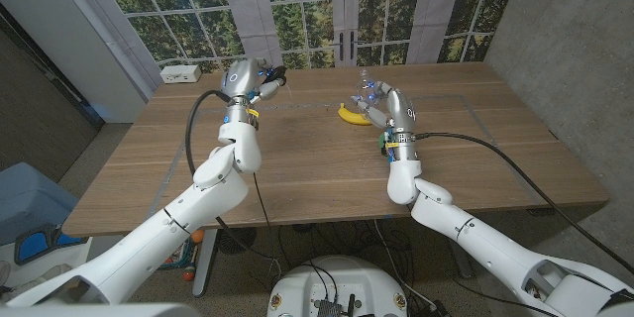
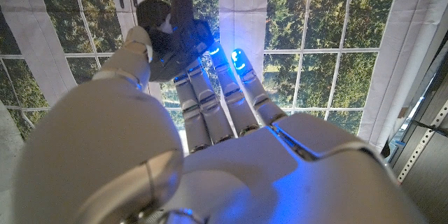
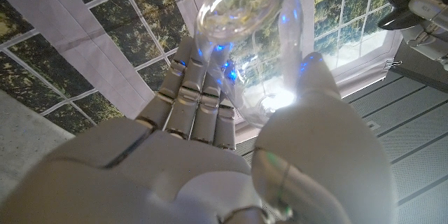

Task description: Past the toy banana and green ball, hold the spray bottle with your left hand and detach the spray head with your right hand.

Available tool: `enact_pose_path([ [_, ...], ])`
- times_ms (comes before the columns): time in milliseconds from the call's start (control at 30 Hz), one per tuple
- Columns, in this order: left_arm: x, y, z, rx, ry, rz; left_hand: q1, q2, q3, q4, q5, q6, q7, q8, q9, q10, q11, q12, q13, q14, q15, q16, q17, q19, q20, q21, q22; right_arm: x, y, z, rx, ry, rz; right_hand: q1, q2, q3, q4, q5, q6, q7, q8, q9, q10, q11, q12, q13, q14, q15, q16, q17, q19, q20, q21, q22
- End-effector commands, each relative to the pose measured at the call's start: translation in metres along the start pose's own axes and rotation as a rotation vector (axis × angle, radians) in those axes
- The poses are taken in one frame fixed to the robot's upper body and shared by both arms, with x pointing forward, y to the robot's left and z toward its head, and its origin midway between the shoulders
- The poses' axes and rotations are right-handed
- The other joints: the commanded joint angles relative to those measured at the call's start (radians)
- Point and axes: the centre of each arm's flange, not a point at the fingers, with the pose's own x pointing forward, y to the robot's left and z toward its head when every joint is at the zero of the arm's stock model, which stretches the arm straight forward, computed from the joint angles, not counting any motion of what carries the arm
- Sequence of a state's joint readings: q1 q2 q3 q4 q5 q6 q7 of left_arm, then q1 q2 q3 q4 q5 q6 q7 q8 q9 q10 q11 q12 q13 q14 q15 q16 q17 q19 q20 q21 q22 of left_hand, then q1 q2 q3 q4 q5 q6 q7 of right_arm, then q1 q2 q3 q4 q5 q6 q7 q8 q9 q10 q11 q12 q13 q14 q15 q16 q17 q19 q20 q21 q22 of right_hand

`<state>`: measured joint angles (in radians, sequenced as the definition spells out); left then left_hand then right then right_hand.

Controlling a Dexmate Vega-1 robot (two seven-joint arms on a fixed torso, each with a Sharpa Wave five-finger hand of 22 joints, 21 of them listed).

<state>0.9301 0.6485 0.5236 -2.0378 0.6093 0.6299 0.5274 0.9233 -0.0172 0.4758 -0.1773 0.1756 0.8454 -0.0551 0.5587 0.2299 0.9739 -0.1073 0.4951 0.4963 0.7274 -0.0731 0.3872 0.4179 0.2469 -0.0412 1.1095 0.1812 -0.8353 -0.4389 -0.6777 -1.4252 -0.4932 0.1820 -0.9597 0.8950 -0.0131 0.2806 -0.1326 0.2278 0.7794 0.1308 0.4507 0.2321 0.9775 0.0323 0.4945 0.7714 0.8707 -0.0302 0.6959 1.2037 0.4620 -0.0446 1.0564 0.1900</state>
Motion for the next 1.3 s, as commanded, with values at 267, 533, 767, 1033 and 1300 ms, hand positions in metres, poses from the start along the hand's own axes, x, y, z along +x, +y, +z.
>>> enact_pose_path([
  [267,-0.005,-0.016,-0.010,0.088,0.018,-0.100,0.149,0.125,-0.007,-0.002,-0.003,0.081,-0.055,-0.007,0.089,0.133,-0.108,-0.020,0.044,0.001,-0.169,-0.014,-0.007,0.004,-0.063,0.003,0.002,-0.007,0.009,0.006,0.036,0.037,0.174,0.138,0.134,0.007,-0.001,0.005,0.292,-0.237,-0.003,-0.005,0.168,-0.164,-0.024,-0.018,0.045,-0.184,-0.033,-0.018,-0.014,-0.117,0.014,-0.001],
  [533,-0.006,-0.027,-0.015,0.119,0.021,-0.140,0.157,0.119,-0.008,-0.003,-0.003,0.083,-0.050,-0.013,0.077,0.140,-0.109,-0.033,0.032,-0.001,-0.169,-0.021,-0.015,0.003,-0.060,0.002,0.001,-0.012,0.027,0.003,0.082,0.079,0.284,0.139,0.137,0.011,-0.002,0.007,0.302,-0.246,-0.012,-0.018,0.183,-0.177,-0.048,-0.054,-0.019,-0.187,-0.155,-0.123,-0.029,-0.108,0.024,-0.005],
  [767,-0.008,-0.036,-0.016,0.148,0.019,-0.159,0.165,0.117,-0.010,-0.002,-0.003,0.063,-0.046,-0.030,0.064,0.141,-0.108,-0.049,0.025,0.001,-0.169,-0.027,-0.024,0.002,-0.056,0.000,0.001,-0.013,0.037,0.002,0.107,0.094,0.322,0.140,0.131,0.015,-0.005,0.006,0.291,-0.251,-0.024,-0.023,0.188,-0.179,-0.054,-0.064,-0.038,-0.186,-0.247,-0.214,-0.044,-0.106,0.027,-0.007],
  [1033,-0.013,-0.049,-0.016,0.214,0.014,-0.183,0.170,0.114,-0.012,-0.002,-0.002,0.064,-0.044,-0.036,0.057,0.143,-0.108,-0.054,0.026,-0.001,-0.169,-0.032,-0.030,-0.001,-0.055,-0.003,0.000,-0.014,0.047,0.000,0.160,0.122,0.372,0.140,0.128,0.017,-0.005,0.003,0.286,-0.253,-0.030,-0.023,0.182,-0.185,-0.058,-0.064,-0.054,-0.186,-0.285,-0.243,-0.054,-0.106,0.027,-0.008],
  [1300,-0.014,-0.060,-0.012,0.320,0.001,-0.196,0.173,0.113,-0.014,-0.001,-0.002,0.066,-0.044,-0.040,0.051,0.146,-0.108,-0.059,0.027,-0.008,-0.169,-0.039,-0.036,-0.003,-0.053,-0.004,0.000,-0.016,0.052,-0.002,0.182,0.142,0.393,0.137,0.128,0.018,-0.003,0.000,0.286,-0.258,-0.033,-0.023,0.183,-0.187,-0.063,-0.068,-0.062,-0.185,-0.310,-0.264,-0.063,-0.105,0.027,-0.008],
])
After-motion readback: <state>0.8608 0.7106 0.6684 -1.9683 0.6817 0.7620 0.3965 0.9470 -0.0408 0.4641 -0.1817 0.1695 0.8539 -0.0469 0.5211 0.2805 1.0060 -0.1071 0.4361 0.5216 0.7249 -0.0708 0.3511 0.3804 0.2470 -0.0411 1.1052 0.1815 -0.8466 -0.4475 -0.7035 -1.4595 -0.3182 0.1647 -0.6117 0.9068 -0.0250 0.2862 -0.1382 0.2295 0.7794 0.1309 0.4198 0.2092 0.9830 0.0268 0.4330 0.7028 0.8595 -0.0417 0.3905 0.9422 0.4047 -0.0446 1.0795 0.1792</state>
